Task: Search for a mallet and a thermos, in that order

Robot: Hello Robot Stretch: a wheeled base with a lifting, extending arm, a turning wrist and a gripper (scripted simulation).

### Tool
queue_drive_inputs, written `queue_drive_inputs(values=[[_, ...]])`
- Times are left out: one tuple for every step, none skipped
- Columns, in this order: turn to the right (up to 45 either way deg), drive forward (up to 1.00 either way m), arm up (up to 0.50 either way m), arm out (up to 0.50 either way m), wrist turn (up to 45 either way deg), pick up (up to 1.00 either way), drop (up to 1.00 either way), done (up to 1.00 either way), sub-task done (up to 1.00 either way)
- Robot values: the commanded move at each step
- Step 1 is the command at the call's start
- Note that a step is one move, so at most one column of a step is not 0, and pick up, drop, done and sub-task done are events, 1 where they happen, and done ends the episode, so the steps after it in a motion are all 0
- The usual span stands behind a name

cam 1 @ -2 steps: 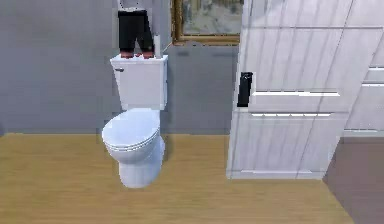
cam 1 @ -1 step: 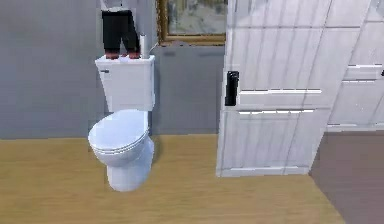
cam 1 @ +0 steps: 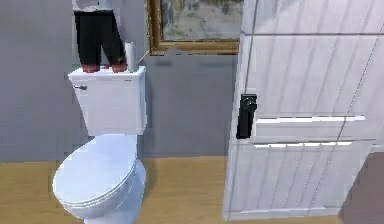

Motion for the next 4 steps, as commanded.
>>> queue_drive_inputs(values=[[45.0, 0.00, 0.00, 0.00, 0.0, 0.00, 0.00, 0.00, 0.00], [24.0, 0.00, 0.00, 0.00, 0.0, 0.00, 0.00, 0.00, 0.00], [0.0, 1.00, 0.00, 0.00, 0.0, 0.00, 0.00, 0.00, 0.00], [3.0, 0.00, 0.00, 0.00, 0.0, 0.00, 0.00, 0.00, 0.00]])
